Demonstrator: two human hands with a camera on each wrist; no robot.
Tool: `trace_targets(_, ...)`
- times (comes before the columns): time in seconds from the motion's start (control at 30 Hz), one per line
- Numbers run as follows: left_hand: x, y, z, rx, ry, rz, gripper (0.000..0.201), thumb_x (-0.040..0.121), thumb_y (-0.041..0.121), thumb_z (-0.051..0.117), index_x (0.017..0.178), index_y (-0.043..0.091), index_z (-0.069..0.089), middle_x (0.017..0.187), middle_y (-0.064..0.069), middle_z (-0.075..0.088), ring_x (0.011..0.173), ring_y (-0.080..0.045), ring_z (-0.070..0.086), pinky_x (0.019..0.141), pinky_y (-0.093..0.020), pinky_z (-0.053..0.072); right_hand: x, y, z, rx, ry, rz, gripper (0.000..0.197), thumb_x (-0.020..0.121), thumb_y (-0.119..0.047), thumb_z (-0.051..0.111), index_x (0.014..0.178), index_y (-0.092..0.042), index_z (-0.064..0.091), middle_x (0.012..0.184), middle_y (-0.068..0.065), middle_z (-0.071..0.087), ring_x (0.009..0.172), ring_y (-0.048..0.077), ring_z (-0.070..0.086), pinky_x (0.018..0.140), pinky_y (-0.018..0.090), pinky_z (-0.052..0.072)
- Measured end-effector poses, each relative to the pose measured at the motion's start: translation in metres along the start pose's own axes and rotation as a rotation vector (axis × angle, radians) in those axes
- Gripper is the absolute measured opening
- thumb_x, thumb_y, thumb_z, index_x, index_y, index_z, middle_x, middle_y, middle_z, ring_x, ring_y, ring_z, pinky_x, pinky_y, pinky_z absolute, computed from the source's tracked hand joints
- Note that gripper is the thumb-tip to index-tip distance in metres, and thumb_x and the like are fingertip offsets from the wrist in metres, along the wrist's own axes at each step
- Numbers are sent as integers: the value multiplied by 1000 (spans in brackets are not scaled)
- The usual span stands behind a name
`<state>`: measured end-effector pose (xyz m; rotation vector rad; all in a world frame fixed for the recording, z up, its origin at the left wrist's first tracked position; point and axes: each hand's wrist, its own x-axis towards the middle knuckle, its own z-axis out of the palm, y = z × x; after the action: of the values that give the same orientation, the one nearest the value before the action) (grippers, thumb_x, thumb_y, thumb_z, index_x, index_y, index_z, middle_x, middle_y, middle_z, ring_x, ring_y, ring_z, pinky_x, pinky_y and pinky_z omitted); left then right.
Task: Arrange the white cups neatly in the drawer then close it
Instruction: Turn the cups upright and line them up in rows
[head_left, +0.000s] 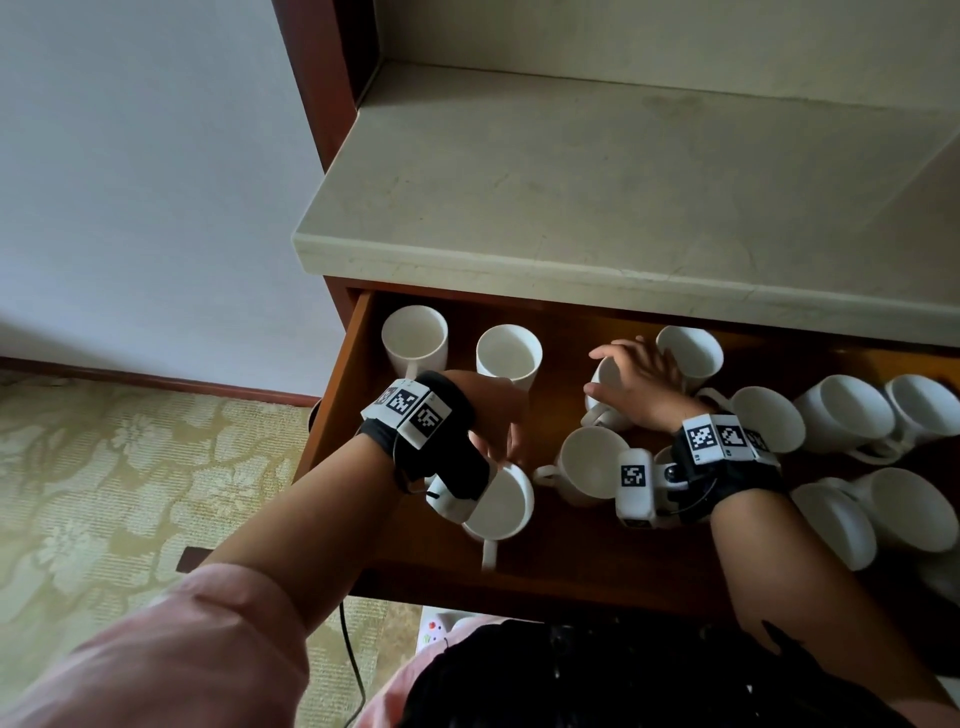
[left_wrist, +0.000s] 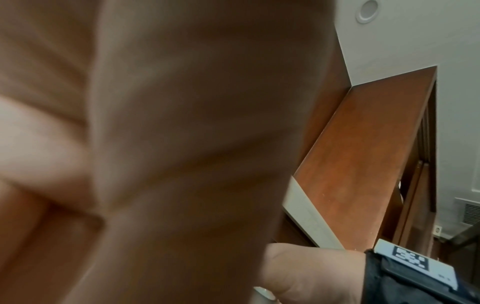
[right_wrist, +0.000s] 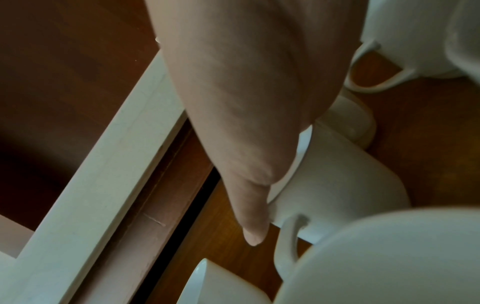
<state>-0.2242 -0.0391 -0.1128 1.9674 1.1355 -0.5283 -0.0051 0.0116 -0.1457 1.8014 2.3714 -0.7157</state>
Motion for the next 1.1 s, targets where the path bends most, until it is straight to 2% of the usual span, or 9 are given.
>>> trace_targets(0.1, 1, -1, 1, 15, -1, -6, 27, 83, 11, 69, 109, 17, 71, 100, -5, 73, 80, -16, 70, 80, -30, 57, 1, 1, 1, 6, -7, 2, 50, 92, -49, 47, 137, -35, 33, 155, -4, 13, 146, 19, -10, 116, 43, -9)
trace_targets(0.2, 1, -3, 1, 2, -10, -16, 28, 82, 10, 69, 109, 19, 71, 100, -4, 73, 75, -12, 67, 82, -32, 57, 0, 0, 0, 10, -6, 2, 50, 92, -48, 47, 137, -35, 33, 155, -4, 13, 146, 19, -10, 116, 43, -9)
trace_targets(0.3, 1, -4, 1, -16, -22, -11, 29, 82, 9, 69, 108, 21, 71, 99, -2, 73, 79, -13, 69, 83, -35, 58, -1, 0, 0, 8, -6, -2, 50, 92, -48, 47, 137, -34, 33, 155, -4, 13, 146, 19, -9, 116, 43, -8)
trace_targets(0.43, 1, -2, 1, 6, -5, -13, 28, 82, 11, 70, 109, 21, 71, 98, -4, 73, 77, -12, 68, 82, -31, 57, 0, -1, 1, 9, 4, -2, 50, 92, -47, 48, 137, -34, 34, 155, -4, 14, 146, 19, -8, 116, 43, -7)
trace_targets(0.63, -1, -1, 0, -10, -10, -10, 29, 83, 10, 69, 112, 16, 70, 105, -6, 72, 89, -20, 70, 80, -27, 56, 1, 0, 1, 0, 5, 0, 50, 91, -49, 47, 137, -35, 33, 155, -5, 14, 146, 18, -8, 116, 43, -7)
trace_targets(0.73, -2, 0, 0, -18, -9, -12, 29, 83, 10, 69, 112, 14, 70, 105, -6, 72, 91, -20, 70, 76, -23, 55, 1, 1, 2, -5, 12, -4, 49, 91, -49, 47, 136, -35, 34, 154, -6, 15, 146, 18, -7, 116, 44, -7)
trace_targets(0.83, -1, 0, 1, -26, -6, -20, 29, 84, 10, 69, 113, 14, 69, 105, -7, 72, 90, -19, 70, 79, -24, 55, 2, 2, 2, -12, 24, -11, 49, 91, -49, 48, 135, -35, 35, 153, -5, 18, 146, 18, -4, 117, 45, -6)
trace_targets(0.97, 0, -1, 1, -31, -15, -12, 29, 85, 9, 68, 114, 11, 69, 106, -9, 72, 92, -21, 70, 73, -19, 53, 1, 2, 2, -1, 32, -22, 49, 91, -47, 49, 135, -33, 36, 152, -3, 20, 145, 19, -1, 116, 45, -5)
trace_targets(1.1, 0, -3, 2, -41, -10, -1, 28, 83, 9, 69, 110, 15, 69, 107, -6, 72, 91, -19, 70, 79, -24, 55, 1, 2, 3, 8, 35, -27, 49, 91, -47, 50, 136, -32, 36, 151, -3, 20, 145, 19, -1, 116, 44, -5)
